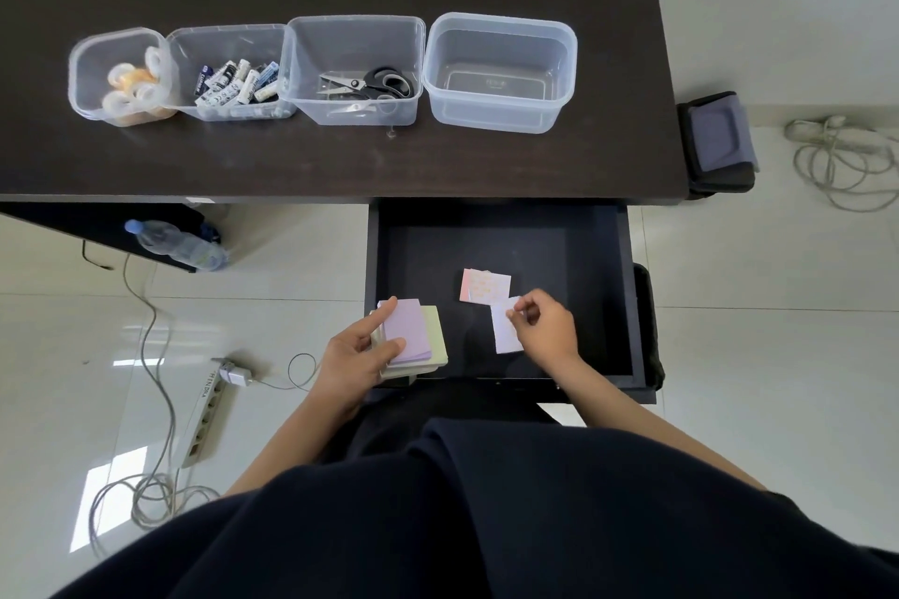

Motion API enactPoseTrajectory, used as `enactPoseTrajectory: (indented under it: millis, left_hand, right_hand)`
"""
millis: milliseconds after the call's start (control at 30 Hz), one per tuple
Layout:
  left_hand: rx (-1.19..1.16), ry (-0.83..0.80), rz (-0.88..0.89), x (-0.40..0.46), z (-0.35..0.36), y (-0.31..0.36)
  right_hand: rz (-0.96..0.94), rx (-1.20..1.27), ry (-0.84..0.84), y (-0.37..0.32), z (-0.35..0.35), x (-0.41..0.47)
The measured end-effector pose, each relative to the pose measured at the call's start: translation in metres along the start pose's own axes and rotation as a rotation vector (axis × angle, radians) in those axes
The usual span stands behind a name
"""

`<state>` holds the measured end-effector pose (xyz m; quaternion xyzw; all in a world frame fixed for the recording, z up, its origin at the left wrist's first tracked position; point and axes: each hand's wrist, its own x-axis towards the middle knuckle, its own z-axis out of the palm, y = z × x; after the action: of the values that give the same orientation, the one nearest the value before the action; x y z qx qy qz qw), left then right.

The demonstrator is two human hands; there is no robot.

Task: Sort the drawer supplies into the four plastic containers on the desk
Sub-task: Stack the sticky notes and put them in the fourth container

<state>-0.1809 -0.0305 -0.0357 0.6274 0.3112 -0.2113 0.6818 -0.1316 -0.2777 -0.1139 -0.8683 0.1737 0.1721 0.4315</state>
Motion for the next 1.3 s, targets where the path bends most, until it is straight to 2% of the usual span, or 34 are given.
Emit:
enactPoseTrajectory:
  millis: [100,233,367,567,767,1033,1167,1300]
  left_hand:
    - [0.0,-0.027,0.004,0.002,0.005,0.003]
    - [0.01,-0.068,0.017,0.006,0.011,0.006]
    - [0.021,-0.149,-0.006,0.008,0.017,0.009]
    - [0.062,-0.179,0.011,0.011,0.022,0.011]
    - [-0.081,-0.227,-0.002,0.01,0.022,0.016]
    - [-0.131,-0.233,0.029,0.006,0.019,0.018]
    - [-0.132,-0.264,0.059,0.005,0.018,0.017]
    - [-0.123,-0.277,0.084,0.004,0.018,0.015]
  right_hand:
    - [-0.071,0.142,0.072,-0.017,-0.009,-0.011]
    - [-0.084,0.286,0.05,-0.045,-0.019,-0.025]
    - [-0.155,0.308,0.049,-0.07,-0.024,-0.034]
    - [-0.339,0.277,0.04,-0.083,-0.019,-0.045]
    - [-0.482,0.31,-0.063,-0.076,-0.005,-0.053]
    - [-0.372,0.279,-0.192,-0.076,-0.003,-0.053]
    - [-0.327,0.361,-0.148,-0.082,-0.001,-0.058]
    - [-0.181,0.381,-0.142,-0.086,0.002,-0.055]
